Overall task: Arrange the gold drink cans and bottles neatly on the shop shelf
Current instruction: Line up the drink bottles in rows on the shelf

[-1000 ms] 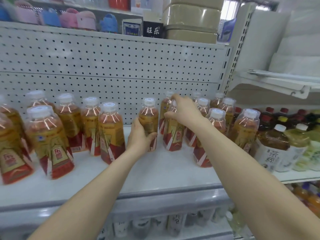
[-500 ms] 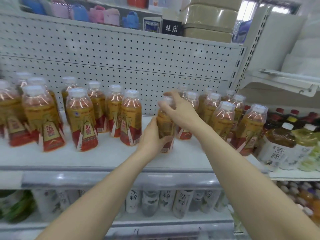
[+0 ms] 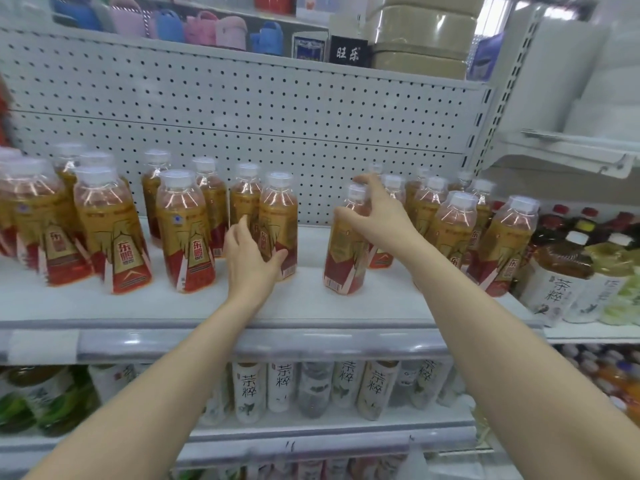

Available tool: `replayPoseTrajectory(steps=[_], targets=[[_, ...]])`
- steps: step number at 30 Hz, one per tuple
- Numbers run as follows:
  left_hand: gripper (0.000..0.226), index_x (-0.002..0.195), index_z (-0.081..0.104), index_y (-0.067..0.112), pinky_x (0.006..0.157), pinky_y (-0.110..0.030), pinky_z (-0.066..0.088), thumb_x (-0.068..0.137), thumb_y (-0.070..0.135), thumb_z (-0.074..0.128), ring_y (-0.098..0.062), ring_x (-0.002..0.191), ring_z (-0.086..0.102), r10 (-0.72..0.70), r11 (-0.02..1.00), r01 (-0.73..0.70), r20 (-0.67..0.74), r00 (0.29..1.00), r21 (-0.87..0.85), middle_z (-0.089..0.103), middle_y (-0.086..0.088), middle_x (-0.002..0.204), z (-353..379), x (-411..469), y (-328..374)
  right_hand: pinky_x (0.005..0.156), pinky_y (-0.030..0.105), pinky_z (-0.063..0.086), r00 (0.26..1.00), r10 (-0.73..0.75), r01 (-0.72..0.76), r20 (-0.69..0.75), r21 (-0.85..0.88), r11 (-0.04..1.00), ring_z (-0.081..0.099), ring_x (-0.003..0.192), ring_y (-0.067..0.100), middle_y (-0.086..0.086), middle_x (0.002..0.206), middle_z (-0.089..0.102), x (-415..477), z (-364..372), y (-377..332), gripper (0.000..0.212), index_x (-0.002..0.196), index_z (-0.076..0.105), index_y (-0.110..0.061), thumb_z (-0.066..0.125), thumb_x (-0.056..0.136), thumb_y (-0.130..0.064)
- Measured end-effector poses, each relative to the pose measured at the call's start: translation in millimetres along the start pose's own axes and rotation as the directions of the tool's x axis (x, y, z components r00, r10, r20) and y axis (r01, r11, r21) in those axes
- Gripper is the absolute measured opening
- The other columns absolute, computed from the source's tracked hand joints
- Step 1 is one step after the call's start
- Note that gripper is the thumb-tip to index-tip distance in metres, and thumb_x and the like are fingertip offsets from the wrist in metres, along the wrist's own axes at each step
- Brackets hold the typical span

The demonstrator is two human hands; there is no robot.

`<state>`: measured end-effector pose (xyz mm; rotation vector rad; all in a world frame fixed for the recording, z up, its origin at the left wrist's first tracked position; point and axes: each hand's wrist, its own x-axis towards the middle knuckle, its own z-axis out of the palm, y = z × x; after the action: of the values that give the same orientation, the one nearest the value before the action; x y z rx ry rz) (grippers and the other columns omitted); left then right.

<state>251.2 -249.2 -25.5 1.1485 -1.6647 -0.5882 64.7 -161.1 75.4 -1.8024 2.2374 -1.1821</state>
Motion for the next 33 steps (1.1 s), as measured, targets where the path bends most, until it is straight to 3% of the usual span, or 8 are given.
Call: replayPoseTrajectory(steps=[4, 10, 13, 21, 23, 26, 31, 33], targets=[[0.094, 0.152, 0.021, 0.013, 0.113, -0.036, 0.027, 0.08, 0.027, 0.079, -0.025, 0.137, 0.032, 0.013, 1.0, -0.013, 0.018, 1.0, 0.005, 0.03, -0.01, 0.149, 6.4, 0.1, 0.8, 0.086, 0.047, 0.055, 0.993, 0.017, -0.033, -0.12, -0.132, 0.991, 0.063, 0.099, 0.024, -0.001, 0.105, 0.064, -1.7, -3.1, 5.4, 0.075, 0.137, 0.039, -0.03, 0.064, 0.078, -0.068], [0.089, 0.151, 0.021, 0.013, 0.11, -0.041, 0.033, 0.083, 0.025, 0.076, -0.032, 0.133, 0.039, -0.013, 1.0, 0.011, 0.087, 0.996, 0.028, 0.037, -0.015, 0.145, 11.5, 2.9, -4.7, 0.09, 0.045, 0.052, 0.995, -0.054, 0.04, -0.084, -0.16, 0.986, 0.062, 0.097, 0.024, 0.005, 0.108, 0.064, -6.5, -2.3, 4.0, 0.064, 0.139, 0.039, -0.026, 0.067, 0.088, -0.051], [0.087, 0.151, 0.019, 0.011, 0.109, -0.043, 0.034, 0.086, 0.025, 0.074, -0.034, 0.131, 0.039, -0.001, 0.997, -0.007, 0.105, 0.995, 0.071, 0.036, -0.016, 0.143, 11.6, 3.6, -6.2, 0.085, 0.045, 0.053, 0.998, -0.005, -0.007, -0.058, -0.199, 0.98, 0.061, 0.09, 0.027, 0.002, 0.088, 0.062, -6.0, -10.3, 2.0, 0.057, 0.137, 0.04, -0.023, 0.065, 0.091, -0.047], [0.087, 0.151, 0.016, 0.006, 0.106, -0.045, 0.038, 0.087, 0.023, 0.072, -0.038, 0.127, 0.039, -0.003, 0.993, -0.012, 0.125, 0.992, 0.113, 0.033, -0.02, 0.141, 13.8, 5.6, -6.6, 0.069, 0.038, 0.052, 0.994, 0.087, -0.102, -0.071, -0.245, 0.964, 0.062, 0.087, 0.03, 0.003, 0.085, 0.061, -19.9, -39.7, 14.8, 0.054, 0.134, 0.038, -0.023, 0.067, 0.092, -0.041], [0.087, 0.151, 0.015, 0.005, 0.106, -0.045, 0.037, 0.088, 0.022, 0.072, -0.039, 0.127, 0.039, -0.001, 0.992, -0.014, 0.122, 0.992, 0.122, 0.032, -0.02, 0.141, 14.3, 5.5, -5.9, 0.056, 0.03, 0.045, 0.992, 0.095, -0.111, -0.079, -0.238, 0.965, 0.061, 0.081, 0.027, 0.002, 0.082, 0.06, -23.0, -42.8, 17.0, 0.054, 0.134, 0.037, -0.023, 0.067, 0.092, -0.04], [0.087, 0.151, 0.015, 0.005, 0.106, -0.046, 0.037, 0.087, 0.023, 0.072, -0.039, 0.128, 0.038, -0.005, 0.992, -0.011, 0.124, 0.992, 0.129, 0.031, -0.02, 0.142, 14.3, 6.4, -5.4, 0.052, 0.028, 0.04, 0.993, 0.085, -0.104, -0.087, -0.246, 0.964, 0.058, 0.077, 0.025, -0.001, 0.076, 0.055, -24.8, -42.3, 17.0, 0.054, 0.135, 0.037, -0.023, 0.066, 0.093, -0.04], [0.09, 0.152, 0.015, 0.007, 0.108, -0.046, 0.035, 0.085, 0.019, 0.074, -0.038, 0.132, 0.037, -0.022, 0.994, 0.009, 0.123, 0.992, 0.105, 0.027, -0.018, 0.146, 10.2, 3.7, -2.1, 0.078, 0.039, 0.053, 0.995, 0.083, -0.096, -0.057, -0.294, 0.951, 0.061, 0.088, 0.024, -0.003, 0.09, 0.059, -25.8, -53.4, 15.0, 0.052, 0.136, 0.041, -0.027, 0.057, 0.094, -0.054], [0.087, 0.151, 0.017, 0.006, 0.111, -0.043, 0.032, 0.085, 0.011, 0.072, -0.034, 0.133, 0.033, 0.077, 0.99, -0.077, 0.006, 0.997, 0.12, 0.025, -0.018, 0.147, 9.4, -6.4, 9.7, 0.083, 0.039, 0.053, 0.983, 0.042, -0.086, -0.179, -0.245, 0.966, 0.063, 0.092, 0.02, -0.004, 0.1, 0.064, -22.3, -71.0, 18.9, 0.047, 0.13, 0.052, -0.026, 0.052, 0.095, -0.057]])
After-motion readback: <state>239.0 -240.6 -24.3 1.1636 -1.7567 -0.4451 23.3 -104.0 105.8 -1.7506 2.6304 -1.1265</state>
